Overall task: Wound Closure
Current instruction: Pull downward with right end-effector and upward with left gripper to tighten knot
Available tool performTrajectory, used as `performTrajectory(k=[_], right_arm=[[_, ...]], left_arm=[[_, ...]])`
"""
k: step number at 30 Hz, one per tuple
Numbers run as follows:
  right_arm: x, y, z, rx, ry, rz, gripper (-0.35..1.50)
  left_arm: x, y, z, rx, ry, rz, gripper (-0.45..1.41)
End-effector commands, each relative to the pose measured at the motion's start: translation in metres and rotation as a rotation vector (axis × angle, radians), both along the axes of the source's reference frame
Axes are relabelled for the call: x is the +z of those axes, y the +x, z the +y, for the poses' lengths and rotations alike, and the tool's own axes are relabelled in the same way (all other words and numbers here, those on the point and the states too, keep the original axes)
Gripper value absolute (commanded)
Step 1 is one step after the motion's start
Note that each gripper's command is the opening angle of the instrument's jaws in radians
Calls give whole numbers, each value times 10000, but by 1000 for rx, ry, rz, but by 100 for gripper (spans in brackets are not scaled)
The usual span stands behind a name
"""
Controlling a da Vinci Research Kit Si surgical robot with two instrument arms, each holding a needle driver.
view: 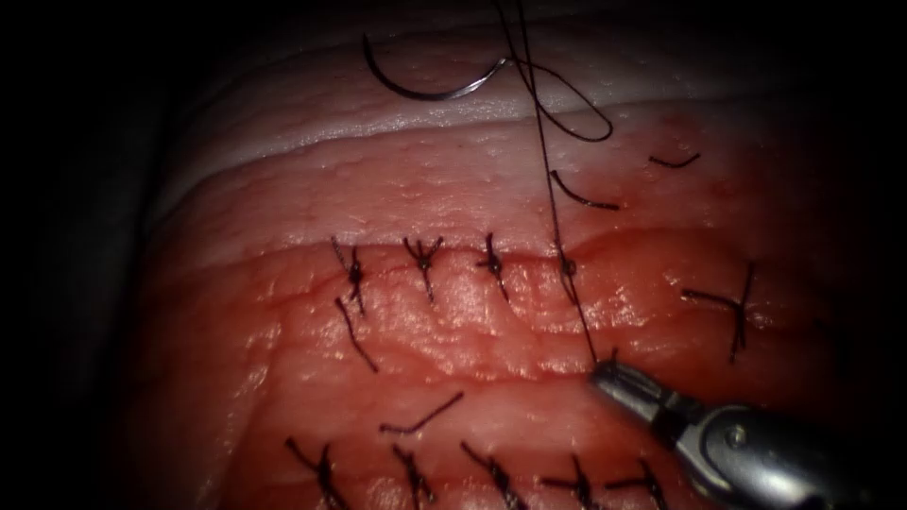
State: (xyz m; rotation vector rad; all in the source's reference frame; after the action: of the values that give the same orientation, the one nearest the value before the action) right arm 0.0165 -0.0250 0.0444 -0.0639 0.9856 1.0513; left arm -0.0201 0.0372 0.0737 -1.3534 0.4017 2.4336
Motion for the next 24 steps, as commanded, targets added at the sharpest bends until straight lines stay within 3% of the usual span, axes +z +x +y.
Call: performTrajectory(k=[1, 7, 12, 24], right_arm=[[7, 8, -3, -1, 0, 3, -35], [21, 12, -23, -23, 41, -2, -35], [34, 13, -48, -69, 103, -23, -35], [40, 11, -44, -94, 137, -50, -35]], left_arm=[[3, -5, 8, -1, -1, 0, -45], [28, -5, 23, -18, -29, 18, -45], [38, -8, 15, -15, -50, 25, -45], [13, 14, 26, -48, -35, -25, -45]])
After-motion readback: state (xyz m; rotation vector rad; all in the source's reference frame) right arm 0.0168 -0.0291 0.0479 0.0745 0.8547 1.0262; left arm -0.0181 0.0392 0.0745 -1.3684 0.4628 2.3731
